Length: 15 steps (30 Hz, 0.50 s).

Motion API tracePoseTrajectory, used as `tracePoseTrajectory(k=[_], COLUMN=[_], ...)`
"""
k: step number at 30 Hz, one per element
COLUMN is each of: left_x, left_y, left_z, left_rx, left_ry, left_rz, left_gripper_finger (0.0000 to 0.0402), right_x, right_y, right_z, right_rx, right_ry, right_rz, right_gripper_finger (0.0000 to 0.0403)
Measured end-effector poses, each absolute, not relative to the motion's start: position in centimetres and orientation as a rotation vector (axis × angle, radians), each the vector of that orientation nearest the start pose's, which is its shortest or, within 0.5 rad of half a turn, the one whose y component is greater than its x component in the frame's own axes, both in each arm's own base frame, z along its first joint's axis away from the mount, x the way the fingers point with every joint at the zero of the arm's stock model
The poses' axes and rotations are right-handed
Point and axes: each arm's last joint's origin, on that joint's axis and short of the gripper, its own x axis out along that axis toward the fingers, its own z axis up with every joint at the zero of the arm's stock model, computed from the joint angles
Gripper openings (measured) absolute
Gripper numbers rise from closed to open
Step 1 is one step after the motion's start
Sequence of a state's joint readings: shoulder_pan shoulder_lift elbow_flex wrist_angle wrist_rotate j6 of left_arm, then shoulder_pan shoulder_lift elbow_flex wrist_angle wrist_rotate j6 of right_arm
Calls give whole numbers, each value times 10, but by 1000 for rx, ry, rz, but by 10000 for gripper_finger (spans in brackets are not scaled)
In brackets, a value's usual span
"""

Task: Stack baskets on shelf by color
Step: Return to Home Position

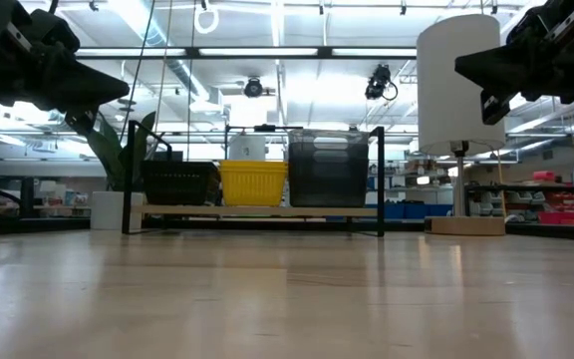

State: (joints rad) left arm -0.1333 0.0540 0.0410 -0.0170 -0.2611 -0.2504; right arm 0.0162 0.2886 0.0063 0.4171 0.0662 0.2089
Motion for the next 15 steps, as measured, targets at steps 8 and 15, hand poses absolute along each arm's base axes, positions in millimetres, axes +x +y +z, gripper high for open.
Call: tracePoseTrajectory(k=[8,15], left_x=[98,98], left_y=[-6,-6], left_z=[172,172], left_rx=[-244,-244], left_ry=[14,14], left_rz=[131,131], left_gripper_finger=[36,25], right_x=[115,115], right_y=[0,0], right_z=[181,181], right_rx=[214,214], right_ry=[-139,-139], right_rz=[-35,-36], right_gripper_finger=[26,26])
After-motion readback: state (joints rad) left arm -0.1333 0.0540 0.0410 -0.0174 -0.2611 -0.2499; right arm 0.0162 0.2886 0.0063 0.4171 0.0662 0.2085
